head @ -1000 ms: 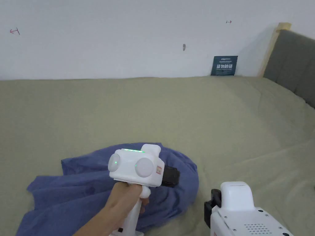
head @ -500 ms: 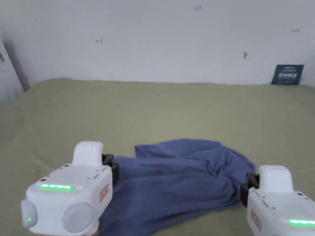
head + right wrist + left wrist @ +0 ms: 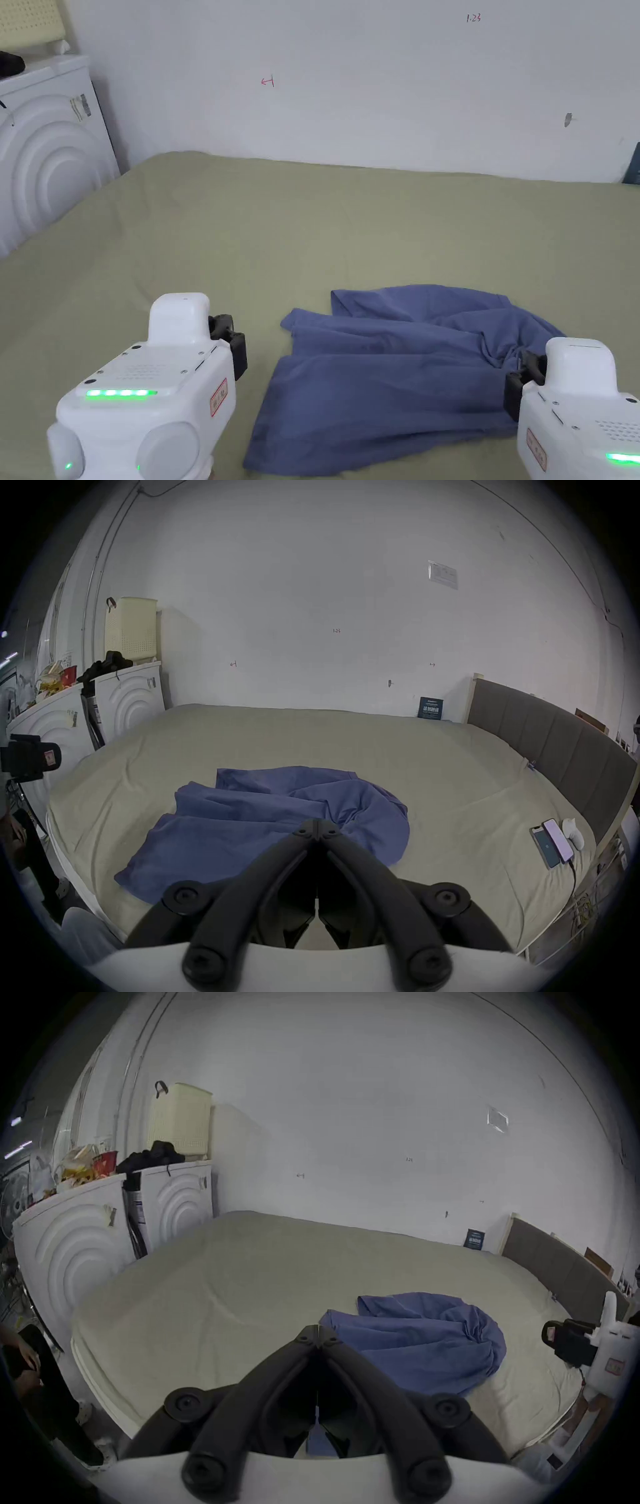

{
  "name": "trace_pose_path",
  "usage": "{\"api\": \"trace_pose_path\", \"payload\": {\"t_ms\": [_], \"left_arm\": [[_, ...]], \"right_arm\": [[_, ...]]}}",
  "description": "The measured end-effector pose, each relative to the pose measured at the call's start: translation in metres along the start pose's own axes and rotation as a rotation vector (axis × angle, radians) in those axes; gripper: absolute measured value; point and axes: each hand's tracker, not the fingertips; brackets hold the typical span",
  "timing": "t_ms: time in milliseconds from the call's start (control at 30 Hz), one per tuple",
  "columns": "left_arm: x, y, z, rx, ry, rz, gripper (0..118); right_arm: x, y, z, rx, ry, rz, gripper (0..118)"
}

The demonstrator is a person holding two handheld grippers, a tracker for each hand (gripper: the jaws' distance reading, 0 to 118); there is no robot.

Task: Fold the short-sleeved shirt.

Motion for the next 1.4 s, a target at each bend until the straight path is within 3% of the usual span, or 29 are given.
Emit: {"api": "trace_pose_path", "payload": {"t_ms": [167,333,467,500,567,600,667,800,833,900,933,967,1067,1200,1400], "left_arm": [[0.006,0.015,-0.074,-0.114,-0.060,0.015,0],[0.011,0.017,-0.202,-0.416,-0.084,-0.016,0],[0.014,0.011,-0.278,-0.543,-0.092,-0.011,0],[0.015,0.009,-0.291,-0.569,-0.094,-0.015,10],[0.018,0.001,-0.314,-0.619,-0.089,-0.019,101],[0.021,-0.004,-0.325,-0.642,-0.072,-0.043,118],[0.027,-0.007,-0.337,-0.609,-0.026,-0.101,107],[0.034,-0.017,-0.349,-0.631,0.007,-0.113,110],[0.038,-0.014,-0.342,-0.632,0.024,-0.147,103],[0.043,-0.007,-0.333,-0.629,-0.026,-0.183,68],[0.047,-0.006,-0.328,-0.626,-0.024,-0.192,26],[0.052,-0.004,-0.323,-0.622,-0.043,-0.218,5],[0.057,-0.009,-0.322,-0.617,-0.026,-0.270,4],[0.056,-0.009,-0.320,-0.617,-0.021,-0.234,5],[0.057,-0.012,-0.318,-0.605,-0.024,-0.247,5]], "right_arm": [[-0.006,0.004,-0.025,-0.011,0.009,-0.011,0],[-0.008,-0.003,-0.057,-0.053,0.021,-0.006,0],[-0.004,-0.017,-0.085,-0.102,0.024,-0.005,0],[-0.004,-0.020,-0.091,-0.115,0.021,-0.006,0],[-0.002,-0.029,-0.102,-0.145,0.023,0.003,0],[-0.001,-0.032,-0.106,-0.156,0.018,0.007,0],[0.002,-0.039,-0.111,-0.172,0.015,0.001,0],[0.008,-0.048,-0.112,-0.201,0.008,-0.004,0],[0.010,-0.049,-0.112,-0.207,0.008,-0.009,0],[0.014,-0.050,-0.112,-0.211,0.001,-0.014,0],[0.015,-0.051,-0.111,-0.212,-0.005,-0.015,0],[0.017,-0.049,-0.111,-0.213,-0.014,-0.021,0],[0.026,-0.044,-0.112,-0.213,-0.032,-0.035,0],[0.050,-0.035,-0.116,-0.226,-0.078,-0.024,0],[0.107,-0.012,-0.154,-0.249,-0.166,-0.016,0]]}}
